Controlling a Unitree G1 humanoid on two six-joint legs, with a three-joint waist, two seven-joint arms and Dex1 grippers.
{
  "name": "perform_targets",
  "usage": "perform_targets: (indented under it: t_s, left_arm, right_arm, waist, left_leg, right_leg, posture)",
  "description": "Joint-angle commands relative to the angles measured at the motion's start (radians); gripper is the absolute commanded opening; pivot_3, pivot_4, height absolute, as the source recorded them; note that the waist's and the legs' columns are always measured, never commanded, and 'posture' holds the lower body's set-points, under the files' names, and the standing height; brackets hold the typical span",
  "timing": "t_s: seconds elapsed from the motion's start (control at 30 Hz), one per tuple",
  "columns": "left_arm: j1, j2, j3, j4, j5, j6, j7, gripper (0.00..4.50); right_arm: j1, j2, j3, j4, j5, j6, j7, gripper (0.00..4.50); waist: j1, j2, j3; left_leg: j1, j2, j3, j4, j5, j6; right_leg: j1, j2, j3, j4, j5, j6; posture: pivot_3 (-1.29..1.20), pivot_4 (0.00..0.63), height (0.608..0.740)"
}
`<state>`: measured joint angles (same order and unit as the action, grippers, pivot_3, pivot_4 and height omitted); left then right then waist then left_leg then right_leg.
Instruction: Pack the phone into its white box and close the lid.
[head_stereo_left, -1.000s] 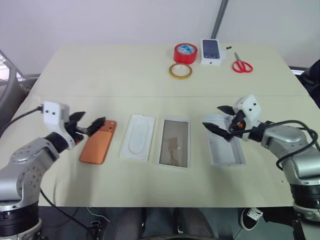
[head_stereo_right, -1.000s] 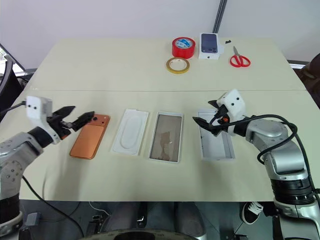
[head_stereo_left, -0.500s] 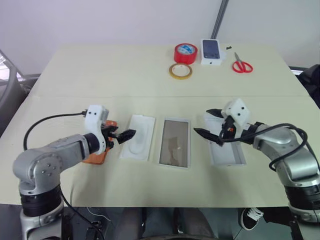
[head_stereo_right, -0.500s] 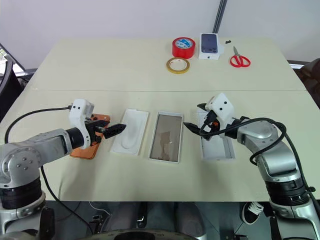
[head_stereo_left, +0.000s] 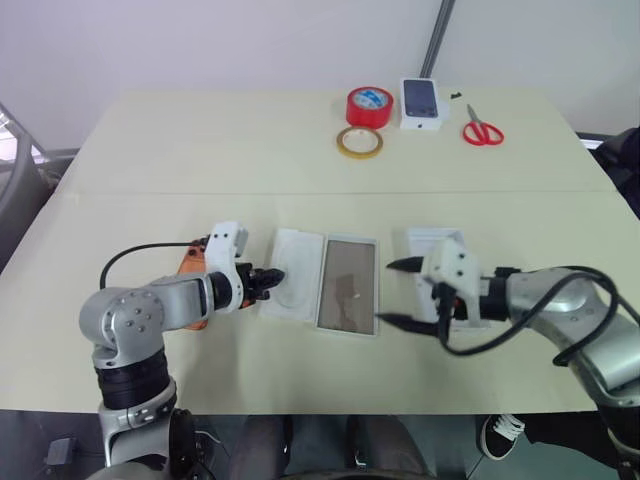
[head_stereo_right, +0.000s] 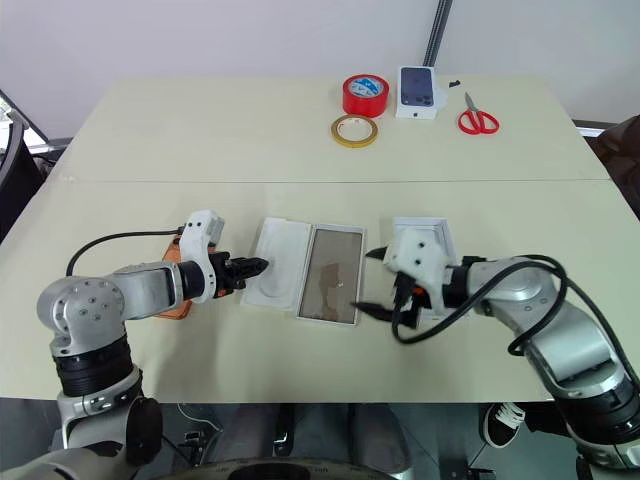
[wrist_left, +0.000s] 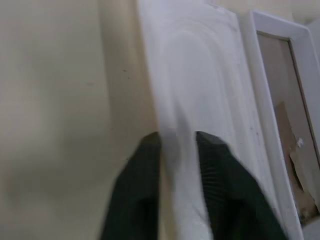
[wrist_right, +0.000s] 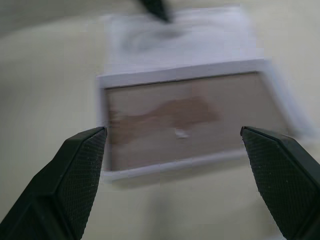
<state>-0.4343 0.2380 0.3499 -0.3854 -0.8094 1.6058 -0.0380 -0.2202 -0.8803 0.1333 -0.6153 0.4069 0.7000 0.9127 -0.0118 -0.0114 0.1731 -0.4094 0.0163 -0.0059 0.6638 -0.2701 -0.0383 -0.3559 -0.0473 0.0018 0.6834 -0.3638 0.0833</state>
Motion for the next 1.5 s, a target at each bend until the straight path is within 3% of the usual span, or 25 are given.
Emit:
perform_targets:
  t_s: [0.03,0.13,0.23,0.43,0.47,0.93,1.07,1.23,1.5]
  left_arm:
    - [-0.024,-0.007,0.03,-0.004,0.022,0.009,0.007,0.08]
    - [-0.036,-0.019,0.044,-0.001,0.044,0.009,0.012,0.08]
    - [-0.05,-0.039,0.076,0.004,0.055,0.009,0.012,0.0]
    - [-0.084,-0.062,0.148,0.008,0.052,0.009,0.01,0.0]
    - [-0.09,-0.061,0.155,0.006,0.055,0.009,0.008,0.0]
    - [-0.221,-0.106,0.34,0.012,0.076,-0.009,0.016,0.0]
    - [-0.237,-0.122,0.348,0.001,0.082,0.003,0.018,0.0]
    - [-0.266,-0.167,0.398,0.0,0.069,0.009,0.032,0.0]
    - [-0.191,-0.294,0.31,-0.049,0.016,0.009,0.093,0.0]
  right_arm:
    - [-0.06,-0.002,0.107,-0.041,-0.057,0.07,-0.029,4.5]
    - [-0.101,0.012,0.203,-0.042,-0.105,0.106,-0.047,4.5]
    - [-0.125,0.025,0.269,-0.04,-0.15,0.123,-0.067,3.38]
    - [-0.145,0.032,0.343,-0.012,-0.231,0.094,-0.069,0.27]
    - [-0.149,0.032,0.352,-0.005,-0.243,0.081,-0.064,0.03]
    - [-0.303,0.173,0.416,0.215,-0.384,-0.186,0.026,0.03]
    - [-0.32,0.206,0.398,0.23,-0.37,-0.164,0.062,1.37]
    - [-0.304,0.199,0.301,0.214,-0.337,-0.151,0.058,3.99]
    - [-0.257,0.102,0.1,0.221,-0.275,-0.119,0.062,3.99]
  waist:
    - [0.001,0.0,0.0]
    - [0.002,0.0,0.0]
    - [0.003,-0.001,0.0]
    - [0.001,-0.001,0.0]
    - [0.001,-0.001,0.0]
    - [0.0,-0.002,0.001]
    - [0.002,-0.002,0.001]
    - [0.001,-0.003,0.001]
    - [0.002,-0.003,0.001]
  left_leg:
    - [0.0,0.0,0.0,0.0,0.0,-0.001]
    - [0.0,0.0,0.0,0.0,0.001,-0.001]
    - [0.0,0.0,0.0,0.0,0.001,-0.001]
    - [0.0,0.0,0.0,0.0,0.001,-0.002]
    - [0.0,0.0,0.0,0.0,0.001,-0.002]
    - [0.0,0.0,0.0,0.0,0.002,-0.004]
    - [0.0,0.0,0.0,0.0,0.002,-0.004]
    - [0.0,0.0,0.0,0.0,0.002,-0.004]
    - [0.0,0.0,0.0,0.0,0.002,-0.004]
  right_leg:
    - [0.0,0.0,0.0,0.0,0.0,0.0]
    - [0.0,0.0,0.0,0.0,0.0,0.0]
    - [0.0,-0.001,0.0,0.0,0.0,0.0]
    - [0.0,-0.001,0.0,0.0,0.0,0.0]
    - [0.0,-0.001,0.0,0.0,0.0,0.0]
    - [0.0,0.0,-0.001,0.0,0.0,0.0]
    - [0.0,-0.001,-0.001,0.0,0.0,0.0]
    - [0.0,-0.001,-0.001,0.0,0.0,0.0]
    - [0.0,-0.001,-0.001,0.0,0.0,0.0]
  posture:
    - [0.0,0.15,0.74]
    - [0.0,0.15,0.74]
    - [0.0,0.15,0.74]
    - [0.0,0.15,0.74]
    - [0.0,0.15,0.74]
    - [0.0,0.15,0.74]
    - [0.0,0.15,0.74]
    - [0.0,0.15,0.74]
    - [0.0,0.15,0.74]
